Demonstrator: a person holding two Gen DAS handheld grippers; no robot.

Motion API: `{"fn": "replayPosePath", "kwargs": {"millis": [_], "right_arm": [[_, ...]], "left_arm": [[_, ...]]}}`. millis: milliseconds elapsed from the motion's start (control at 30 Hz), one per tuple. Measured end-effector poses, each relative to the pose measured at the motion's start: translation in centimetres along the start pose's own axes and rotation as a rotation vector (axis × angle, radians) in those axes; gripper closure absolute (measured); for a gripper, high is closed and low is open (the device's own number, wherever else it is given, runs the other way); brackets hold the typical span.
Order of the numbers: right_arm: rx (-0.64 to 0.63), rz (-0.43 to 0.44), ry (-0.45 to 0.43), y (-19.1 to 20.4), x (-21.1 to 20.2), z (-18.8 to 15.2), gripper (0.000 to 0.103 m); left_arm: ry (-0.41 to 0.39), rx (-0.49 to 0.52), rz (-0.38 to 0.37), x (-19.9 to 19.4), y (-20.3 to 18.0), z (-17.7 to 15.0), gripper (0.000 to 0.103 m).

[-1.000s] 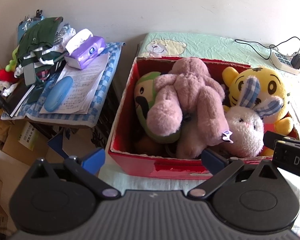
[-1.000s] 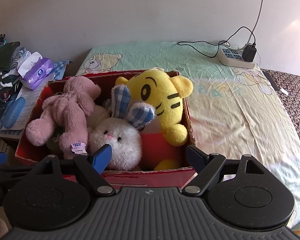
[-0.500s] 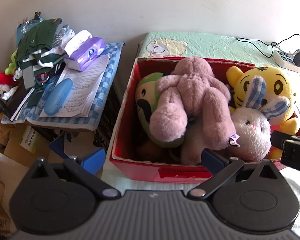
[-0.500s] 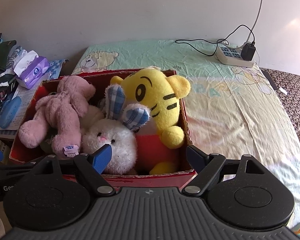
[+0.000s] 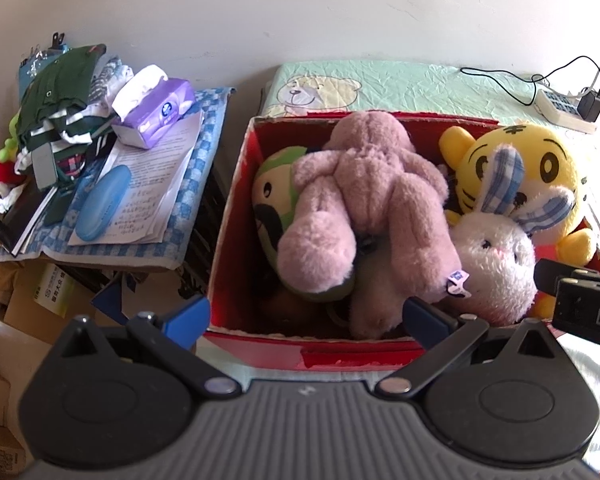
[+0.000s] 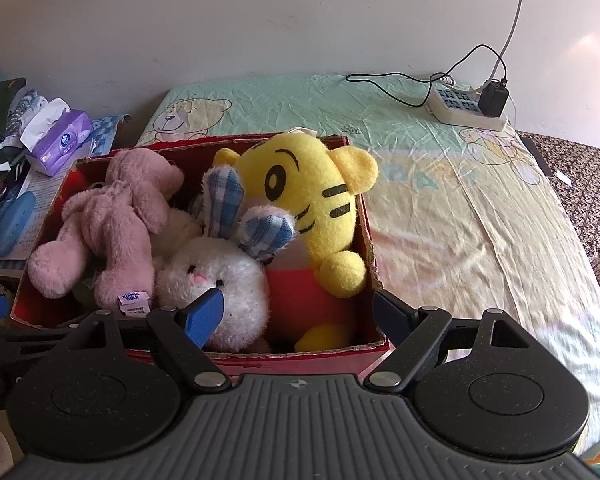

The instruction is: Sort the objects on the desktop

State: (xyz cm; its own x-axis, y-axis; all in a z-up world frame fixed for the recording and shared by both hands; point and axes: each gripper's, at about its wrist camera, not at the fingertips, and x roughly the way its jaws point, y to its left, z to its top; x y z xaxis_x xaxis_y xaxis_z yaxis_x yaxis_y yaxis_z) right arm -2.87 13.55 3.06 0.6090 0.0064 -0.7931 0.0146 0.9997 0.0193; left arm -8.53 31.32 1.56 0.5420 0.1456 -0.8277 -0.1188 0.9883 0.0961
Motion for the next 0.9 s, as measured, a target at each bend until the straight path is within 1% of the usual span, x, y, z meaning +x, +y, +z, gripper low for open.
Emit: {"fn": "replayPosePath", "kwargs": {"millis": [133,267,400,467,567,667,900], "right_arm": [[-0.001,-0.011,0.007,-0.2,0.0,-0.3,0.019],[0.013,-0.012,0.015,-0.5,0.0,-0.6,0.019],[0.025,-0.005,0.021,-0.6,0.0,-0.7,0.019],[0.031,0.004,0.018,-0.6,-0.2,-0.7,0.019],[0.037,0.023,-0.001,-0.6,-0.9,-0.7,0.019],[0.032,0.021,-0.013,-0.6,-1.6,-0.7,0.019],[0.04,0.025,-0.007,-1.2,-2.4,-1.9,0.019]], "left_arm": [[0.012,0.01,-0.011,0.2,-0.2,-0.2,0.001],[0.003,0.021,-0.007,-0.1,-0.5,-0.4,0.001],[0.004,0.019,-0.022,-0.4,-0.2,-0.3,0.001],[0.002,0.012,-0.031,-0.8,-0.1,-0.3,0.001],[-0.013,0.012,-0.022,-1.5,-0.3,-0.4,0.001],[-0.019,0.015,-0.02,-2.1,-0.5,-0.6,0.001],[0.001,0.013,-0.025,-2.9,-0.8,-1.9,0.001]]}}
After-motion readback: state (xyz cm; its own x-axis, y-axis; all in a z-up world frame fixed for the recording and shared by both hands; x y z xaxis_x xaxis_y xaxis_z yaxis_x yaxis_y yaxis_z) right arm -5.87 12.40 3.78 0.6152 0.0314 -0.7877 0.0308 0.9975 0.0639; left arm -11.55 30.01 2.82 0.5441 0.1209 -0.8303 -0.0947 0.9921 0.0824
